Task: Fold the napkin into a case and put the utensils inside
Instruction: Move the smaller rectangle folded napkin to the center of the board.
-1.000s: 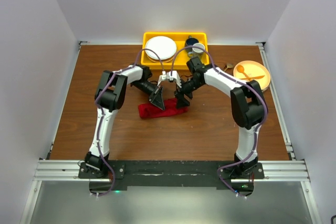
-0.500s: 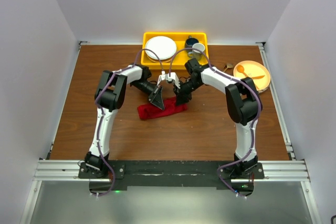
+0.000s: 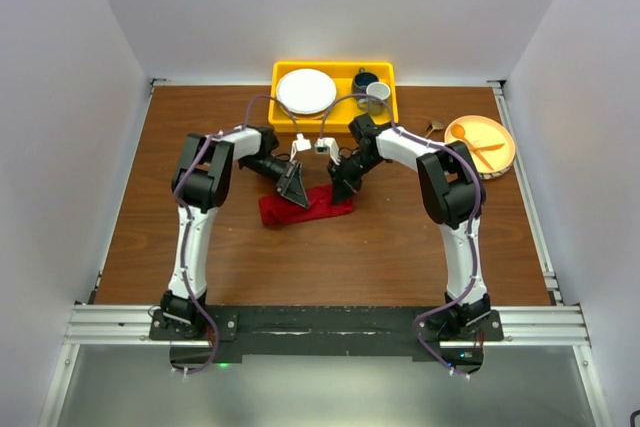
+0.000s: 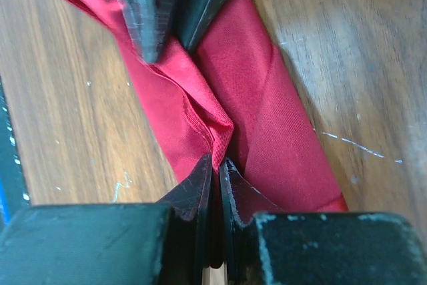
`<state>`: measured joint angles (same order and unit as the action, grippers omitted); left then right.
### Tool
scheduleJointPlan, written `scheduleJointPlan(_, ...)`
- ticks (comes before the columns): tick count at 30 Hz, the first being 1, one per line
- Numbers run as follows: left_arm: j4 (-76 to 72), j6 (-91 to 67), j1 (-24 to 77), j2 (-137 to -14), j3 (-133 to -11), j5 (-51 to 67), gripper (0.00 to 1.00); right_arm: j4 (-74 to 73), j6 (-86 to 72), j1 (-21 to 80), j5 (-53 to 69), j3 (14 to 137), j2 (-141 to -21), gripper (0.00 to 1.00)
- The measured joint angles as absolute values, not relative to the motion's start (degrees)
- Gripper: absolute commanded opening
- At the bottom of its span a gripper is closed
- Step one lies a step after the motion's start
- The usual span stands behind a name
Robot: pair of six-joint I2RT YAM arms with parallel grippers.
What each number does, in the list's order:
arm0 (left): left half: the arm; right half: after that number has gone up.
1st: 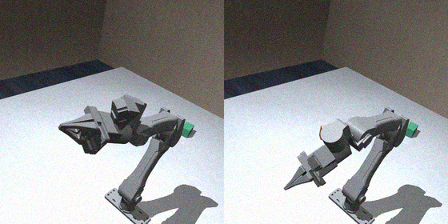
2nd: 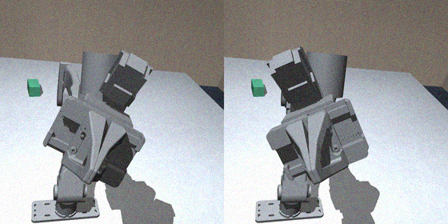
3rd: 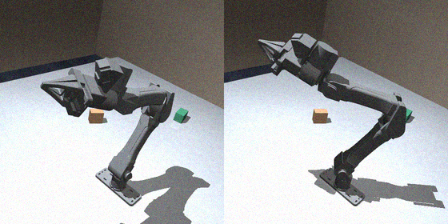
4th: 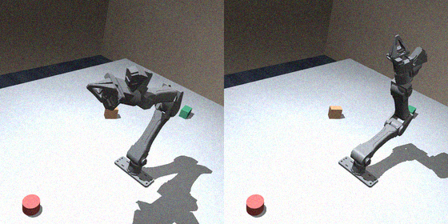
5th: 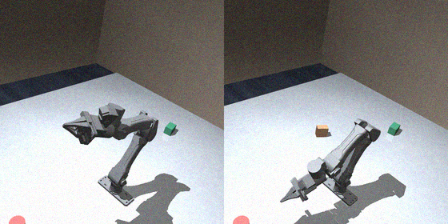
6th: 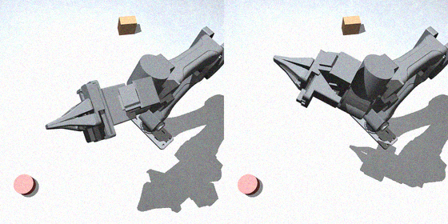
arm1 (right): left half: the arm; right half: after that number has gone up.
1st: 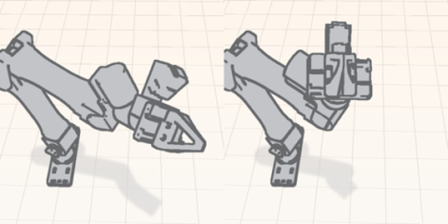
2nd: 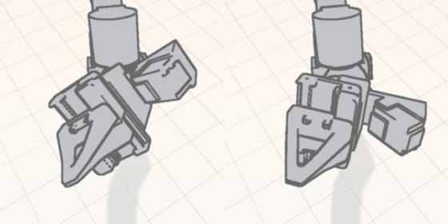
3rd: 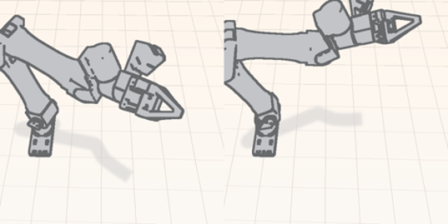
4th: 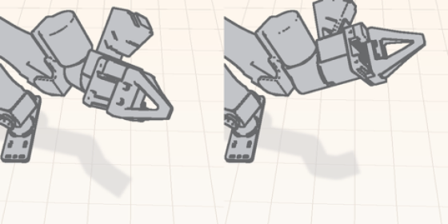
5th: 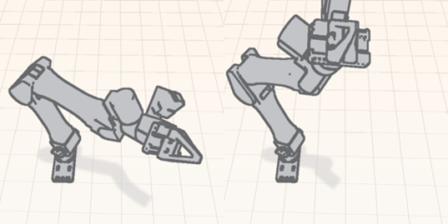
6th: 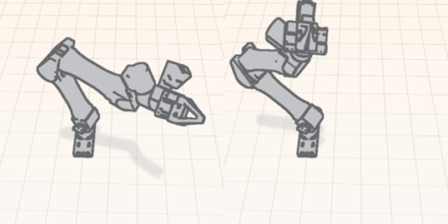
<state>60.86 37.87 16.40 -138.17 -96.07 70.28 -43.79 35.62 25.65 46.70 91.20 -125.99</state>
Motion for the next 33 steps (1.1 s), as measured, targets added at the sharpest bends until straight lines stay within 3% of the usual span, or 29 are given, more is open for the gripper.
scheduleJointPlan(1, 60.14, 37.63, 16.03, -137.58, -95.42, 70.65, 0.5, -43.79, 34.81, 25.65, 46.94, 91.39, -126.23, 0.06)
scheduleJointPlan(2, 58.92, 37.19, 15.59, -136.79, -94.41, 71.2, 0.53, -43.79, 34.13, 25.65, 47.2, 91.5, -126.43, 0.06)
scheduleJointPlan(10, 45.56, 31.99, 9.17, -124.88, -83.7, 70.54, 0.6, -44.14, 31.55, 25.54, 47.75, 91.53, -126.82, 0.02)
scheduleJointPlan(15, 37.47, 32.01, 5.39, -110.98, -74.48, 64.14, 0.78, -44.62, 30.94, 25.43, 48.62, 91.57, -127.2, 0.02)
scheduleJointPlan(21, 28.75, 37.54, 7.62, -98.85, -65.21, 53.91, 0.75, -46.22, 30.55, 25.36, 49.5, 91.98, -127.85, 0.02)
scheduleJointPlan(33, 22.46, 49.25, 18.28, -101.86, -65.23, 48.58, 0.66, -49.95, 30.3, 24.95, 51.16, 92.99, -129.08, 0.0)
